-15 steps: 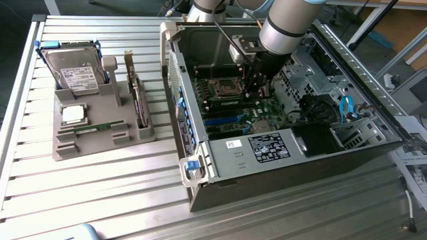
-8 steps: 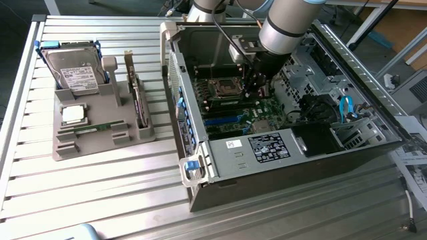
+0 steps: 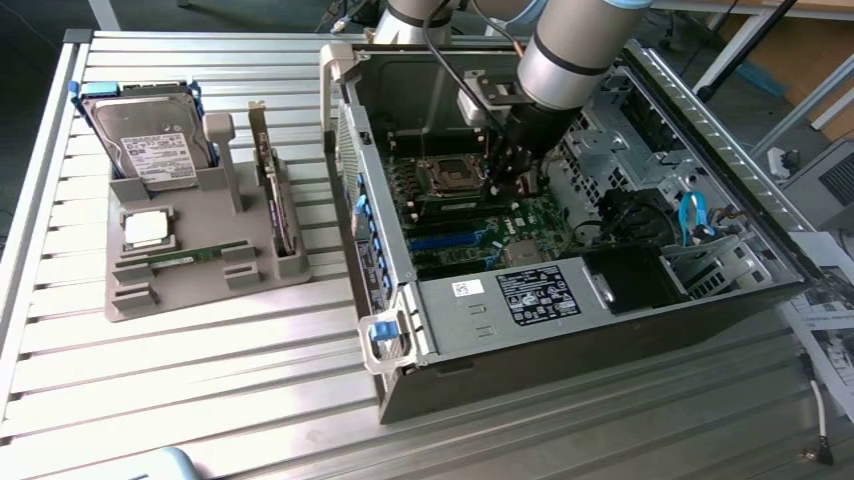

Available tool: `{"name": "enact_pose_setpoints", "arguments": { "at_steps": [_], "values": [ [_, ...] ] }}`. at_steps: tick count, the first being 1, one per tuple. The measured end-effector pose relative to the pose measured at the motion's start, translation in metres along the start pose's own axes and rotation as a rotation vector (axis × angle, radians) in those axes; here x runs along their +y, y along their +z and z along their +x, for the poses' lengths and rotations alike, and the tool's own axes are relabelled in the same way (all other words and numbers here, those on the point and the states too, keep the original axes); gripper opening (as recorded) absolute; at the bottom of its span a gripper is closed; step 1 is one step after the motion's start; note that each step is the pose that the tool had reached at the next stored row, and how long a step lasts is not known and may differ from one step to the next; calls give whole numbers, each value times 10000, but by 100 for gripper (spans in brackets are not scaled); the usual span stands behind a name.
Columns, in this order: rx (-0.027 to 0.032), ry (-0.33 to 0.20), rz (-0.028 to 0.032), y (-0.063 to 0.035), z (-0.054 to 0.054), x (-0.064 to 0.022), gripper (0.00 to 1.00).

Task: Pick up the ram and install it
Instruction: 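Insert the ram into the slot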

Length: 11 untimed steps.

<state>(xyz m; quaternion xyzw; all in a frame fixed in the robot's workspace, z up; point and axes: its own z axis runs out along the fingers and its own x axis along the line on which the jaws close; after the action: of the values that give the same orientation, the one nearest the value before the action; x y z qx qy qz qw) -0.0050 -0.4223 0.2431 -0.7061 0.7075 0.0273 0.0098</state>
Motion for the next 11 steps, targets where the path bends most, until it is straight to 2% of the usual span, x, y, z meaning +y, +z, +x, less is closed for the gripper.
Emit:
{"name": "enact_pose_setpoints", "arguments": {
  "at_steps": [11],
  "values": [
    [0,0,0,19,-1,0,12]
  ]
}}
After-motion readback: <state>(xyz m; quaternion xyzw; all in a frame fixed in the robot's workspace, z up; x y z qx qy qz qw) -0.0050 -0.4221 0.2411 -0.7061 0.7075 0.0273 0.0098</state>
